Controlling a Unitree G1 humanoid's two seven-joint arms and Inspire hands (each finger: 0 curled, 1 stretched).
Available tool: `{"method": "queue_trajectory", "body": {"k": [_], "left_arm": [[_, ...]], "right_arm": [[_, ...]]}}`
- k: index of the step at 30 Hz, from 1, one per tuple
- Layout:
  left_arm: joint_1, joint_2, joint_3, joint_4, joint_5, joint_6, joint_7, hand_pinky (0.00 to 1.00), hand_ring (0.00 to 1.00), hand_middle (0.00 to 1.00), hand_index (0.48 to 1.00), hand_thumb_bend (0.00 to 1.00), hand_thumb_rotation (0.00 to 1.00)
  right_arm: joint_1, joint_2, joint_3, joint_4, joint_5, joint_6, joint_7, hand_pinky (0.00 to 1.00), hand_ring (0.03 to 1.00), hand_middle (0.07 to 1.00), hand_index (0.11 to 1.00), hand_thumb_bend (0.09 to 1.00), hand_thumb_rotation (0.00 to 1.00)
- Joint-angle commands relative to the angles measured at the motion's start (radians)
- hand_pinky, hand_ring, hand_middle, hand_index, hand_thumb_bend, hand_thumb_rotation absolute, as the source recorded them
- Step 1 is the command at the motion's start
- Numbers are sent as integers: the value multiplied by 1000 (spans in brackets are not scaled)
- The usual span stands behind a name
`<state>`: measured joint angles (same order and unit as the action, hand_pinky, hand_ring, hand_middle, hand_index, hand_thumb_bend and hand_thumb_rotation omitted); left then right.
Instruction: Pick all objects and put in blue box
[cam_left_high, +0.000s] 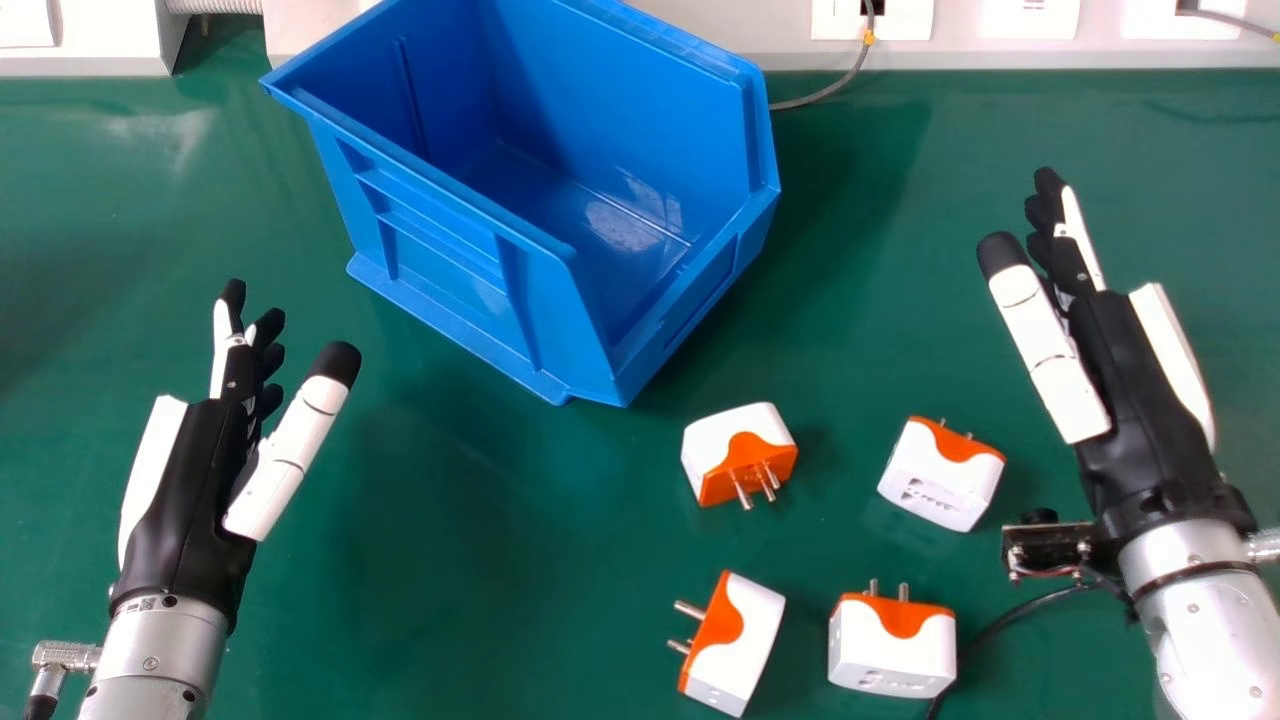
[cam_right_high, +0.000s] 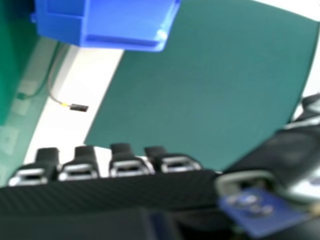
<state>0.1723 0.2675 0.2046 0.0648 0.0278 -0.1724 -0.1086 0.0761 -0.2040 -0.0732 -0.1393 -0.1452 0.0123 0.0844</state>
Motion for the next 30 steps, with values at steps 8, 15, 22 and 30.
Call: {"method": "queue_trajectory", "body": {"k": [8, 15, 22, 30], "left_arm": [[-4, -19, 13, -23, -61, -7, -8, 999, 1000, 1000, 999, 579, 1000], [-8, -19, 13, -13, -70, -10, -3, 1000, 1000, 1000, 1000, 544, 1000], [-11, -24, 9, -19, -68, -5, 5, 1000, 1000, 1000, 1000, 525, 1000], [-10, -23, 11, -4, -62, -16, 8, 1000, 1000, 1000, 1000, 509, 1000]], "right_arm": [[-9, -12, 2, -36, -36, -6, -18, 966, 1000, 1000, 1000, 302, 1000], [-8, -20, -1, -34, -49, -7, -14, 971, 1000, 1000, 1000, 300, 1000], [-5, -29, -2, -34, -54, -9, -11, 988, 1000, 1000, 1000, 307, 1000], [12, -47, -10, -68, -36, 14, 18, 994, 1000, 1000, 1000, 313, 1000]]}}
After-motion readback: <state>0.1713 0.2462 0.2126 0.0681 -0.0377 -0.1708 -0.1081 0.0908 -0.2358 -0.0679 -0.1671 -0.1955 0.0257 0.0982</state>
